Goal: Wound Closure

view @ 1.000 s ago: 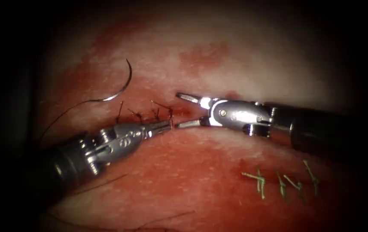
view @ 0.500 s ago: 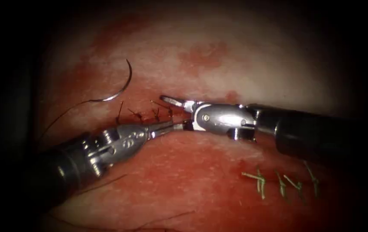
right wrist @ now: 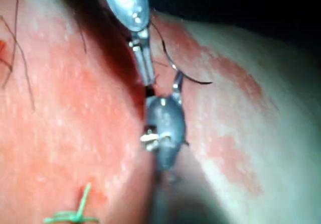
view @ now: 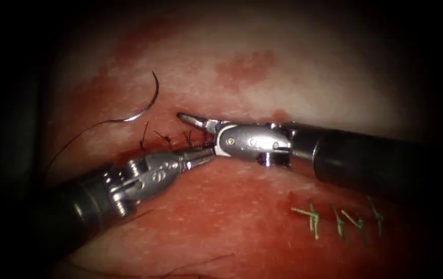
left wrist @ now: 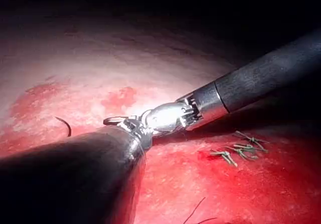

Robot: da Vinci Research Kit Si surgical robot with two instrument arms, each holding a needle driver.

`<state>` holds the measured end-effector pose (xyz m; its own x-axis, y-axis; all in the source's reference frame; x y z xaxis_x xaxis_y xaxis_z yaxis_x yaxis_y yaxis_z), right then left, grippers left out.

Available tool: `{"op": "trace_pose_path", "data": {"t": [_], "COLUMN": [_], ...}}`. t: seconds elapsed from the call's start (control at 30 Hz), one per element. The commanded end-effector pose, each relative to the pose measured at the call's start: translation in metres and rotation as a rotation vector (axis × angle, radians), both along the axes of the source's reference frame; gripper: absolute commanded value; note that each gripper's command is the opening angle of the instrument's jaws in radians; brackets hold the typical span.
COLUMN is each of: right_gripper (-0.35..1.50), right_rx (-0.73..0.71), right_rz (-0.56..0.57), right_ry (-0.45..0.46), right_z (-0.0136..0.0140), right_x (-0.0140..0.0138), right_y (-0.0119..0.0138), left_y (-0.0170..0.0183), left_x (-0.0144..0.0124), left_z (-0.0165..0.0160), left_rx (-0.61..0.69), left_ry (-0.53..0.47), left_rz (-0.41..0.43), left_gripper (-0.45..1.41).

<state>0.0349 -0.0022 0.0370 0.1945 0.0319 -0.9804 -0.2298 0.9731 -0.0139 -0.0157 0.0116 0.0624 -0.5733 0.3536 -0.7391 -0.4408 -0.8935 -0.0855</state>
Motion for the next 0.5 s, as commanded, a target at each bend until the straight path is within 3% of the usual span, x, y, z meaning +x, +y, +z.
{"op": "trace_pose_path", "data": {"t": [0.03, 0.5], "right_gripper": [1.06, 1.1], "right_rx": [-0.002, -0.011], "right_rz": [-0.001, -0.003], "right_ry": [0.003, 0.005], "right_z": [0.0002, 0.0005], "right_x": [0.001, 0.0011], "right_y": [0.0001, -0.0007], "left_y": [0.0004, 0.0007], "left_x": [-0.0006, 0.0002], "left_z": [0.0005, 0.0003], "left_rx": [-0.002, 0.002], "left_ry": [-0.002, -0.01], "left_rz": [0.001, 0.009], "left_gripper": [-0.45, -0.45]}}
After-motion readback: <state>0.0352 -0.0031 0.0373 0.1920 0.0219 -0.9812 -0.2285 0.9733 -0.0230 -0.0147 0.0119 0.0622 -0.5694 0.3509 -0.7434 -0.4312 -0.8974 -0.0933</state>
